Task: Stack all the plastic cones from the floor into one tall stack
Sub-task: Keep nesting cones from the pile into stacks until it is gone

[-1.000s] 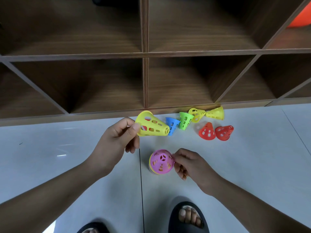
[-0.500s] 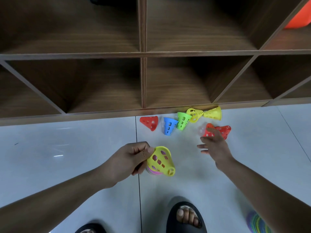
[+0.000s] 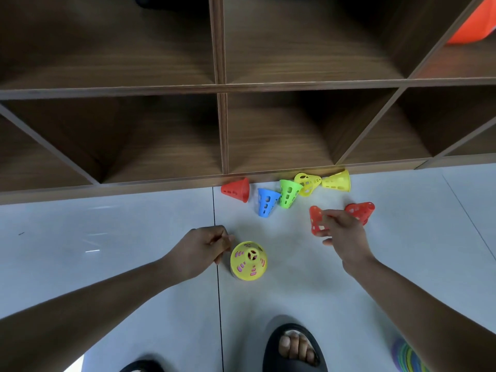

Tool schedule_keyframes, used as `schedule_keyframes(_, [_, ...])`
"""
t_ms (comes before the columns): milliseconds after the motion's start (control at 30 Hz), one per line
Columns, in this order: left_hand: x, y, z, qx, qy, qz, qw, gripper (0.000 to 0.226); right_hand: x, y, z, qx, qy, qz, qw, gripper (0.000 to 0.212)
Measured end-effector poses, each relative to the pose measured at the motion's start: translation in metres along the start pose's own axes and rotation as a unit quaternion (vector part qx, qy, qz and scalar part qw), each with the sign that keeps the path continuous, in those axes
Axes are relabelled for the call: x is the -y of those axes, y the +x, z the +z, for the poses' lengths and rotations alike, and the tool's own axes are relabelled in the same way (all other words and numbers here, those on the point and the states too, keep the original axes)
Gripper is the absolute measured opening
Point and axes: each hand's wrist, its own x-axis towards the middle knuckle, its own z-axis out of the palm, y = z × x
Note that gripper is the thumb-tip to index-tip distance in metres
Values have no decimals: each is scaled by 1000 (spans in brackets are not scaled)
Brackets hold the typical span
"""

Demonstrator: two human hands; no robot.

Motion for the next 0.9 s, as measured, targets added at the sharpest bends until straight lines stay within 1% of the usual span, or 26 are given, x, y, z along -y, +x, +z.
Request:
schedule_keyframes(133, [0,22,-6,-5,14,14,1000,20,10,-16,7,17,34,-13,999,9])
schedule_keyframes(267, [-5,45,-11,-3,32,37,999,3,26,-37,13,67,67,-30,995,7])
schedule_keyframes(400, [-12,64,-9,-9,11,31,999,20,46,-59,16,108,98,-52,988,8])
schedule_keyframes(533, [-10,77,-4,-1,-8,17,1000,39,59,-78,16,153,142,-56,976,8])
schedule_keyframes(700, [2,84,-1,4,-138,-36,990,57,69,-96,17,242,207,-18,948,21])
schedule_keyframes(767, [7,85,-4,6,-159,-54,986,58,70,-101,18,280,225,1,933,27])
schedule_keyframes(900, [23,88,-11,14,-139,-75,987,54,67,-109,20,347,215,14,913,31])
